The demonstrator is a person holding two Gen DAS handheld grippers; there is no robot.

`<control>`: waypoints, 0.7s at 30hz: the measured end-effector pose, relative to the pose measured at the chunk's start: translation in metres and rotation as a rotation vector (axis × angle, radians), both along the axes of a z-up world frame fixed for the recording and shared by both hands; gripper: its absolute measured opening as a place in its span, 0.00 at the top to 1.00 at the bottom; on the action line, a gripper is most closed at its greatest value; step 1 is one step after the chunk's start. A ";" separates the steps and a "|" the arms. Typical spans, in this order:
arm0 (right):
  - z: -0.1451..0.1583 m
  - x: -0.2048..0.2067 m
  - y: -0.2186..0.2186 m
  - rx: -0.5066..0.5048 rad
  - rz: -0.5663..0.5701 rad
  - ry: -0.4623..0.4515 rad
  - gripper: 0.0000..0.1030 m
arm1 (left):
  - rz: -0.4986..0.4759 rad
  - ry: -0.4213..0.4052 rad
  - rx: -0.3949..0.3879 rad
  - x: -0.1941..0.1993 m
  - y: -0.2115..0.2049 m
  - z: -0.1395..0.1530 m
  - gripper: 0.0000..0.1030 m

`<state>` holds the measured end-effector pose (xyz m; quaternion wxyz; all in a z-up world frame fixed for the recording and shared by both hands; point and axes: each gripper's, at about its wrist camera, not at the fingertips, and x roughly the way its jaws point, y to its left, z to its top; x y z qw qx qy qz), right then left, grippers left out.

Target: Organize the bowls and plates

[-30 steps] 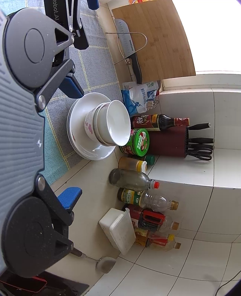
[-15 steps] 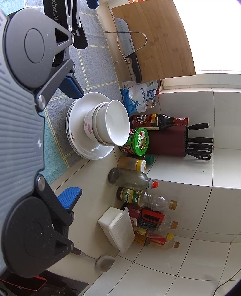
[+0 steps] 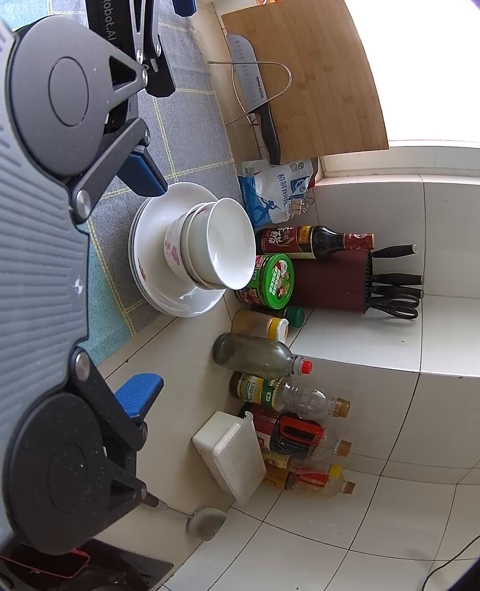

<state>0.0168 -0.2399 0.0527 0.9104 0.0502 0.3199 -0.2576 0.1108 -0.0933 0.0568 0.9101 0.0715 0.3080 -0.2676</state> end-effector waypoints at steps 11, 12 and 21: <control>0.002 -0.003 -0.002 -0.001 -0.006 0.002 0.00 | 0.000 0.000 0.002 -0.001 -0.003 0.001 0.01; 0.002 -0.003 -0.002 -0.002 -0.007 0.002 0.00 | 0.001 0.000 0.002 -0.001 -0.003 0.001 0.01; 0.002 -0.003 -0.003 -0.004 -0.008 0.003 0.00 | 0.001 0.000 0.002 -0.001 -0.003 0.001 0.01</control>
